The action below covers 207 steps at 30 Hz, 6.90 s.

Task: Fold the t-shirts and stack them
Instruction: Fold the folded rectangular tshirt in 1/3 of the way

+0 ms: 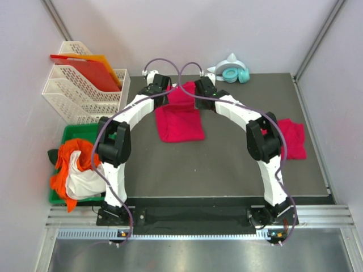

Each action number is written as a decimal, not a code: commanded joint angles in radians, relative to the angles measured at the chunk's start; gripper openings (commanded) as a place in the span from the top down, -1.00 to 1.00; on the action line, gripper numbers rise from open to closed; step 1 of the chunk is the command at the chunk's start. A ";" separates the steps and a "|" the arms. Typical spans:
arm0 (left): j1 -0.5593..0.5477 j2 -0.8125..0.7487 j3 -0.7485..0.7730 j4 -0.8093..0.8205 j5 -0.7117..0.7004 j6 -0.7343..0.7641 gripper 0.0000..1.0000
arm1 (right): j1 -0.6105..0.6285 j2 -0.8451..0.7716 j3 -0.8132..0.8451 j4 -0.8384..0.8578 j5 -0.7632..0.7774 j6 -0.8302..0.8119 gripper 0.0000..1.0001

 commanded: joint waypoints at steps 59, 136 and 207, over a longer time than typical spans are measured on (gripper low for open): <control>-0.647 -0.579 -0.886 -0.133 0.101 -0.432 1.00 | 0.370 -0.619 -1.026 0.067 -0.076 0.303 1.00; -0.697 -0.533 -0.871 -0.004 0.001 -0.464 1.00 | 0.113 0.033 0.016 -0.006 -0.179 0.074 0.78; -0.702 -0.676 -0.839 -0.110 -0.178 -0.438 0.91 | 0.114 -0.402 -0.448 0.138 -0.097 0.088 -0.14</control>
